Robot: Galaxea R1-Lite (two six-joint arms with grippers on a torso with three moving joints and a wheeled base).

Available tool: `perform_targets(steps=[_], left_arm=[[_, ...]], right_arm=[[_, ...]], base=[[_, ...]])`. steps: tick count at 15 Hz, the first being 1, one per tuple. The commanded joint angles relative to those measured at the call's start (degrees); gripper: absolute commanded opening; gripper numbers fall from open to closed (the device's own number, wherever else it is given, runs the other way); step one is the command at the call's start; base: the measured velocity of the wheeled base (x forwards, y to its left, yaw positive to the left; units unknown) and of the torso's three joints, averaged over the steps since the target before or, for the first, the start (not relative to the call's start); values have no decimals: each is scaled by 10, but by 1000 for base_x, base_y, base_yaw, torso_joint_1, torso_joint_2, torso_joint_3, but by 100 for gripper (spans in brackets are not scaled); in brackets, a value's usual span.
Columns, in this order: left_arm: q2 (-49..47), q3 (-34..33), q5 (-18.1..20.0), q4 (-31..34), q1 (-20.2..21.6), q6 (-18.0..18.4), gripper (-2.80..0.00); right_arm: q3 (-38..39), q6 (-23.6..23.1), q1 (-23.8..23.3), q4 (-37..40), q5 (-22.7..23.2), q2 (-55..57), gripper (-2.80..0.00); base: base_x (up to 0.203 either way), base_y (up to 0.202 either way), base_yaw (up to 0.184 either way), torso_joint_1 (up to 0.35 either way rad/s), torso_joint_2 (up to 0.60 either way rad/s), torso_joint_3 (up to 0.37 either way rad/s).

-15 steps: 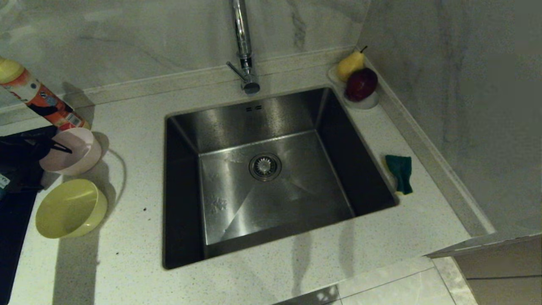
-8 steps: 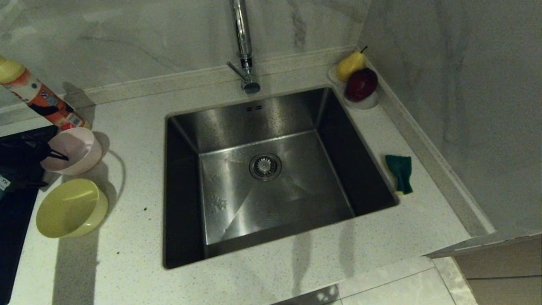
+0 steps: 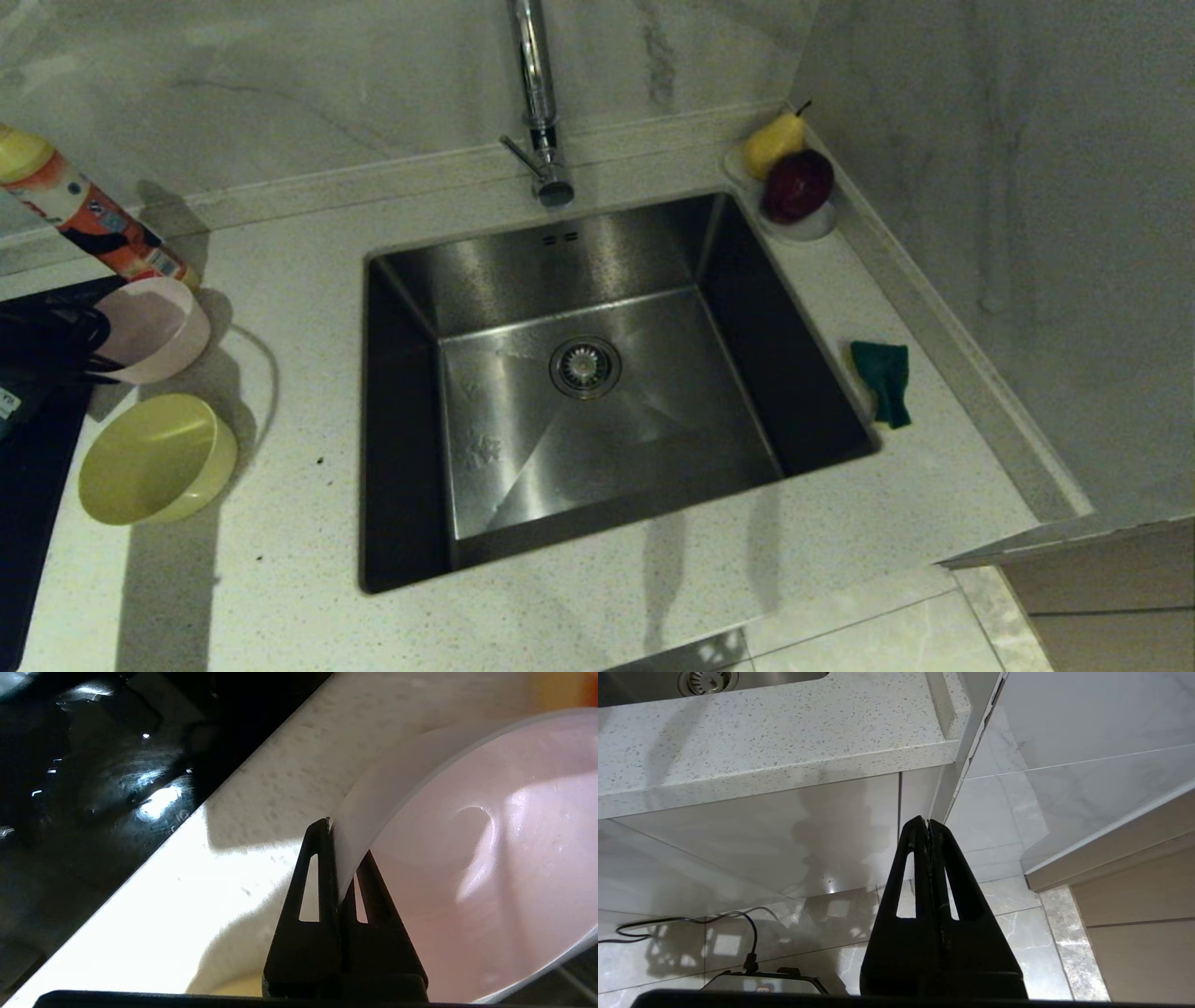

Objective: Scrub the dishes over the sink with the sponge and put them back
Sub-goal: Place the bowl on the bowl

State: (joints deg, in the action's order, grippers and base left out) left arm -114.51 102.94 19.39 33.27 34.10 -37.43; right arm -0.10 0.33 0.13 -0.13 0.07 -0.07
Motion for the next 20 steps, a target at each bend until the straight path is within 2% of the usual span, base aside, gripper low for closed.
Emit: perform_targets(steps=[1,7,9,11,13,20], left_arm=[[34,-4,-2,1,11,-2,-280],[112,1,-5,2,74,1,-280],[143,-22,-5,11,76,5,-280],[179,-92,2,19,73,34,-280],[218,-149,25,24,63,73,-280],[271,-282,29,25,5,123,-280]], right_arm=[[0,0,0,0,0,0,-280],[0,0,0,0,0,-1,-280],[0,0,0,0,0,0,-280],[0,0,0,0,0,0,-280],[0,0,0,0,0,0,-280],[0,0,0,0,0,0,-280]], base=[[0,0,0,0,0,0],[0,0,0,0,0,0],[0,0,0,0,0,0],[0,0,0,0,0,0],[0,0,0,0,0,0],[0,0,0,0,0,0]])
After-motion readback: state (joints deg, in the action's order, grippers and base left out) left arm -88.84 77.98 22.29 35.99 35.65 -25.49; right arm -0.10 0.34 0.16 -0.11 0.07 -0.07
